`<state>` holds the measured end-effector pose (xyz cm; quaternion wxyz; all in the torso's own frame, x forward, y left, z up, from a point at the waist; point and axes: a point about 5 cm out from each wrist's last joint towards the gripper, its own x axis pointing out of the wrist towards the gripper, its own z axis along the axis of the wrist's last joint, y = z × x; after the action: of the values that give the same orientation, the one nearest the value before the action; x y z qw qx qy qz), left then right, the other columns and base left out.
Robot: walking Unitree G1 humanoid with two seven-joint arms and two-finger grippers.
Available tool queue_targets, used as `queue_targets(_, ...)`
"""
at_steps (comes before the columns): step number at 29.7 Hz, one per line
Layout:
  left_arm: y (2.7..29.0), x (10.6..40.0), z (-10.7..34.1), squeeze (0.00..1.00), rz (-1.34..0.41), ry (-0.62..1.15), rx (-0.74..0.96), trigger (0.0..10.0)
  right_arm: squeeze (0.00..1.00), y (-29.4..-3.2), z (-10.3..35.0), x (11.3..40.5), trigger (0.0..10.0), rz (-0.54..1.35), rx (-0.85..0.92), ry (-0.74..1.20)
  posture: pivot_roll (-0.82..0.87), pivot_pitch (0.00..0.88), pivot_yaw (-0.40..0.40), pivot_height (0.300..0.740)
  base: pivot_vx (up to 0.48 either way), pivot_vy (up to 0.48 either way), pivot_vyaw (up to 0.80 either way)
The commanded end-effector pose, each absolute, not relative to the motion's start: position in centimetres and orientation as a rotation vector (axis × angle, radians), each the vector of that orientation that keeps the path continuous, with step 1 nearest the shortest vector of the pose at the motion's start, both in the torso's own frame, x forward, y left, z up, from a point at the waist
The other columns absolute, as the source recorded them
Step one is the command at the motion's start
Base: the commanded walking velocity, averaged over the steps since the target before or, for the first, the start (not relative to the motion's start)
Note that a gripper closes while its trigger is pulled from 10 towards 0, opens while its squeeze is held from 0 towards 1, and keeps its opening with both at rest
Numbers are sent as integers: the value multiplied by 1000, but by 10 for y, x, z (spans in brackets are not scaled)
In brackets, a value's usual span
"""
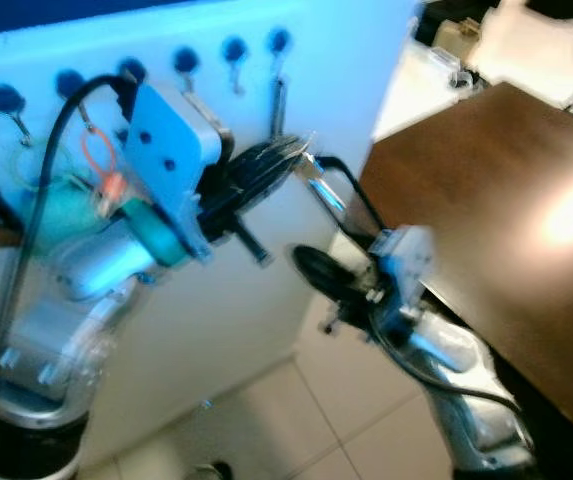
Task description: Hang keys on a hook
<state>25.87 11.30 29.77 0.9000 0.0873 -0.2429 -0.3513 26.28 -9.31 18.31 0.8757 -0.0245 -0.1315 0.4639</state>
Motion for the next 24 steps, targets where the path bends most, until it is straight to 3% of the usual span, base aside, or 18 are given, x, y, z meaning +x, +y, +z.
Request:
queue_targets(1, 110, 250, 298, 0, -807, -517, 157, 10000, 0, -102, 178, 262, 10000, 955, -61, -243, -13, 0, 52, 740, 401, 0, 0)
queue_targets(7, 121, 235, 299, 0, -920, -527, 200, 10000, 0, -104, 178, 262, 10000, 961, -70, -241, -7, 0, 50, 740, 67, 0, 0)
queue_targets(24, 133, 229, 305, 0, -841, -549, 369, 10000, 0, -106, 179, 263, 10000, 977, -78, -234, 8, 11, 39, 740, 0, 0, 0)
